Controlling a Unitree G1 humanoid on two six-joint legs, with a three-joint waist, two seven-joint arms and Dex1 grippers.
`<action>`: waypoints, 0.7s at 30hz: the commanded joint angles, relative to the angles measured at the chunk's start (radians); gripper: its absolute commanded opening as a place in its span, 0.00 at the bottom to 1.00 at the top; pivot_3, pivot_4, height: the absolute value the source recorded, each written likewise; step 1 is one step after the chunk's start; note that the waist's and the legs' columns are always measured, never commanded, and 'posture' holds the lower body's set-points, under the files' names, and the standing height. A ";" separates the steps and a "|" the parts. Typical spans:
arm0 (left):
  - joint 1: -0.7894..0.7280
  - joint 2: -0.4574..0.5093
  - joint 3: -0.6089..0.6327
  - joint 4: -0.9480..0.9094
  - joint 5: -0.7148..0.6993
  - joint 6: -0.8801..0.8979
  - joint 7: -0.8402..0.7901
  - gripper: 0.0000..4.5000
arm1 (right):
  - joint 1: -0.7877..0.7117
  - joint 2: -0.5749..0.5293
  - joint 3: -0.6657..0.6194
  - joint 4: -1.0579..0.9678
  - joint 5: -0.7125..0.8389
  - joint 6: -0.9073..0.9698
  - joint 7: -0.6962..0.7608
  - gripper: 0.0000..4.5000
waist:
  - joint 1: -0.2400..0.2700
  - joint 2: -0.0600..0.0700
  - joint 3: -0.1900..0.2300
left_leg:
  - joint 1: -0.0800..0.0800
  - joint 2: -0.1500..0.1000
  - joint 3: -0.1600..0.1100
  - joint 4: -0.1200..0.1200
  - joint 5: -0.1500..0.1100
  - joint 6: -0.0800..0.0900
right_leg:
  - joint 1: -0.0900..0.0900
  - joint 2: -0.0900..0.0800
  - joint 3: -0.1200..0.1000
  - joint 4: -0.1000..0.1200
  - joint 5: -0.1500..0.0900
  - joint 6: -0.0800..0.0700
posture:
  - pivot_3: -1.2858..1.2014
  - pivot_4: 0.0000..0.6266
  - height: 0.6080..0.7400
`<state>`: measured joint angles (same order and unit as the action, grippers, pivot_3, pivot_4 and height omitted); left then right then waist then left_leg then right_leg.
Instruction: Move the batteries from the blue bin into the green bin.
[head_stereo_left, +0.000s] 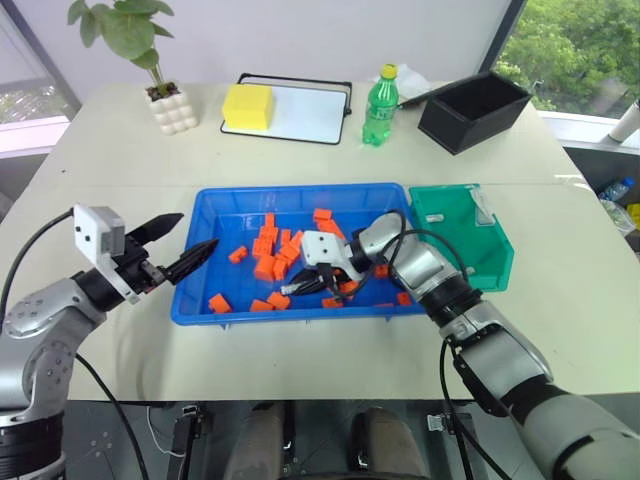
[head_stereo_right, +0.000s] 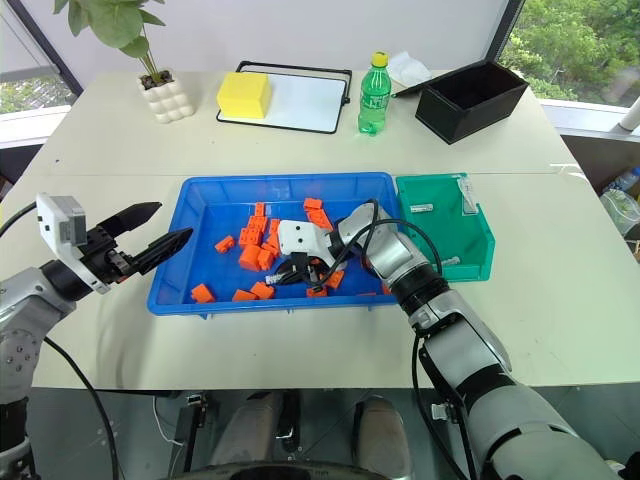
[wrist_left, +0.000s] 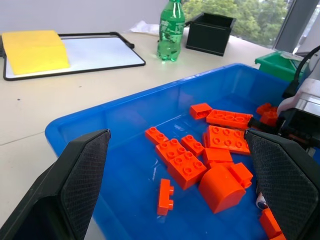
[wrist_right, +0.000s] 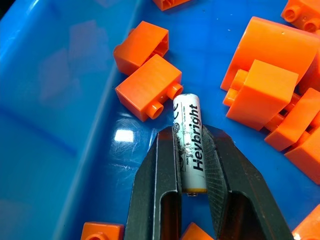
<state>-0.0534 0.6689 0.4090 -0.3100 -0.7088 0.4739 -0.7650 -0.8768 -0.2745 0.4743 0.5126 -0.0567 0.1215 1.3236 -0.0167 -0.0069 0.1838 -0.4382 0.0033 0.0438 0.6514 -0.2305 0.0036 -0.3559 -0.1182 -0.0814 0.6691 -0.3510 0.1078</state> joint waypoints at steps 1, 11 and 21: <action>-0.004 0.003 0.021 -0.034 -0.005 -0.025 0.000 1.00 | -0.026 0.001 -0.019 -0.038 0.005 0.002 -0.009 0.03 | 0.000 0.000 0.000 | 0.000 0.000 0.000 0.000 0.000 0.000 | 0.000 0.000 0.000 0.000 0.000 0.000 | 0.52 0.24 1.00; -0.107 0.097 -0.061 0.027 -0.032 0.002 -0.195 1.00 | -0.194 -0.163 -0.253 -0.261 0.147 0.215 -0.030 0.03 | 0.009 0.000 0.000 | 0.000 -0.001 -0.001 0.000 0.000 0.000 | 0.000 0.000 0.000 0.000 0.000 0.000 | 0.52 0.24 1.00; -0.378 0.104 -0.262 0.207 0.017 -0.011 -0.422 1.00 | -0.074 -0.521 -0.366 -0.323 0.123 0.310 -0.058 0.03 | 0.005 0.000 0.000 | -0.001 -0.002 0.001 -0.002 0.000 0.000 | -0.001 -0.001 0.000 -0.001 0.000 0.000 | 0.52 0.24 1.00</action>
<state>-0.4082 0.7707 0.1574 -0.1097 -0.6997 0.4855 -1.1584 -0.9511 -0.7745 0.1464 0.2268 0.0609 0.4223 1.2750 -0.0121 -0.0071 0.1841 -0.4388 0.0016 0.0457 0.6489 -0.2305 0.0038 -0.3568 -0.1192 -0.0814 0.6682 -0.3510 0.1078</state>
